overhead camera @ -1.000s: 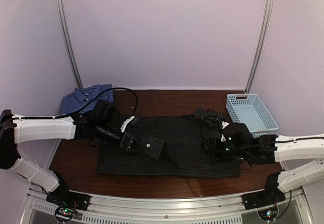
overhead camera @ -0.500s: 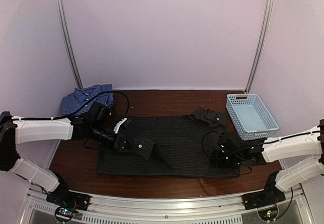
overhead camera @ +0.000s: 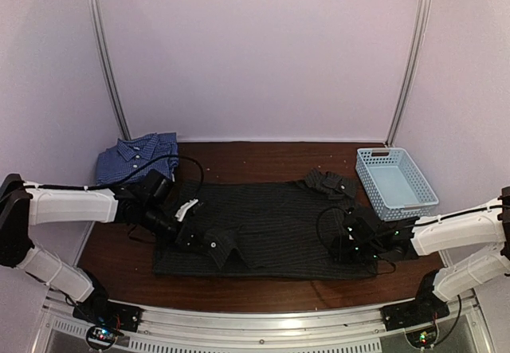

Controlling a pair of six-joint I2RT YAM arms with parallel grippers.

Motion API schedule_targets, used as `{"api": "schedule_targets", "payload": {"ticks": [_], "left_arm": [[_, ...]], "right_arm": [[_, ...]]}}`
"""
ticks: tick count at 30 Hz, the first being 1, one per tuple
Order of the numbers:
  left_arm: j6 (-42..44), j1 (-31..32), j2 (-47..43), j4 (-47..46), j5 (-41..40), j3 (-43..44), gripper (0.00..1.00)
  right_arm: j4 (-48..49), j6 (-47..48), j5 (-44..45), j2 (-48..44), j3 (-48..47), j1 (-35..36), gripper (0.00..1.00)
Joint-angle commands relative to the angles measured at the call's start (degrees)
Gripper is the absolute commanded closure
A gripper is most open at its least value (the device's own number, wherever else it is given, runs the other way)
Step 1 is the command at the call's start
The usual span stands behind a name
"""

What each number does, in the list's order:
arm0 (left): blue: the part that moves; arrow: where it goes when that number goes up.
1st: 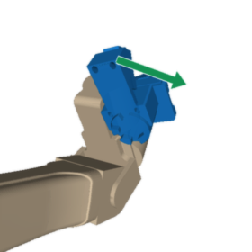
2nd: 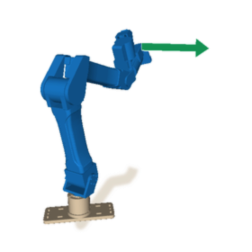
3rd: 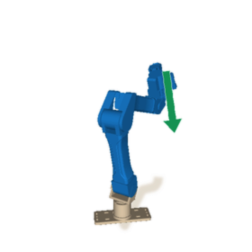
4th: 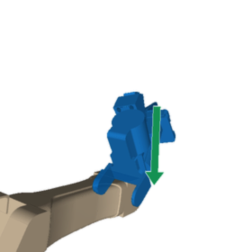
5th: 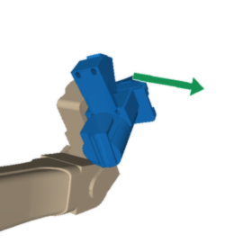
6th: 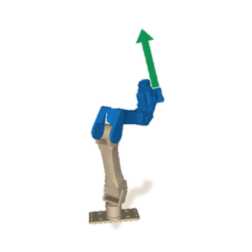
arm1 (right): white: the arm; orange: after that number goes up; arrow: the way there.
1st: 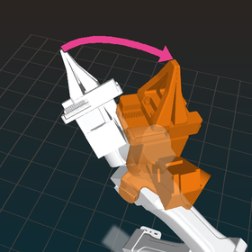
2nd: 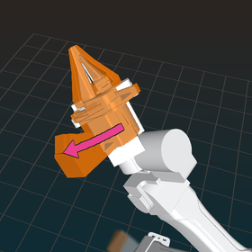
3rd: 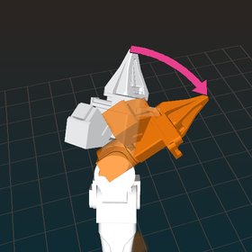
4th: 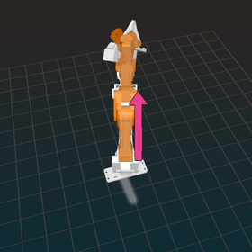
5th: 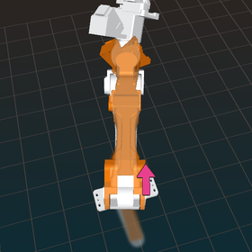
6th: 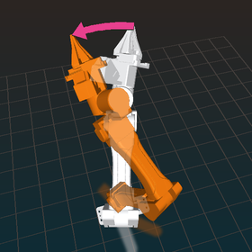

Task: Fold and stack the long sleeve shirts
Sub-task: Adjust the sleeve of the 1/3-folded shirt.

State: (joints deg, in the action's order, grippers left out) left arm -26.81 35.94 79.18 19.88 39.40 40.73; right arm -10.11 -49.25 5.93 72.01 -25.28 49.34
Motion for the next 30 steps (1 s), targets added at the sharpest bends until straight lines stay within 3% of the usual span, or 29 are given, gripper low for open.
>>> {"api": "schedule_targets", "payload": {"ticks": [1,6,13,20,25,30], "left_arm": [[2.87,-0.44,0.96,3.12,-3.62,-0.10,0.94],[2.53,-0.44,2.40,4.71,-9.49,1.15,0.82],[2.30,-0.44,3.62,6.64,-15.33,2.25,0.79],[-0.39,-0.44,3.24,2.13,-11.82,-0.13,0.63],[-2.98,-0.44,0.47,-2.32,-9.55,-2.76,0.41],[-5.47,-0.44,0.34,-8.13,-8.38,-6.43,0.38]], "right_arm": [[-2.06,1.01,0.15,0.50,-0.30,-0.41,0.46],[-1.54,0.78,-0.46,0.50,0.22,-0.40,0.46],[-1.45,0.67,-0.40,0.21,0.67,-0.39,0.46],[-0.50,0.49,-0.89,0.58,1.11,-0.39,0.46],[0.57,0.13,-1.40,0.59,1.85,-0.40,0.46],[0.79,0.21,-1.84,0.88,1.42,-0.46,0.46]]}}
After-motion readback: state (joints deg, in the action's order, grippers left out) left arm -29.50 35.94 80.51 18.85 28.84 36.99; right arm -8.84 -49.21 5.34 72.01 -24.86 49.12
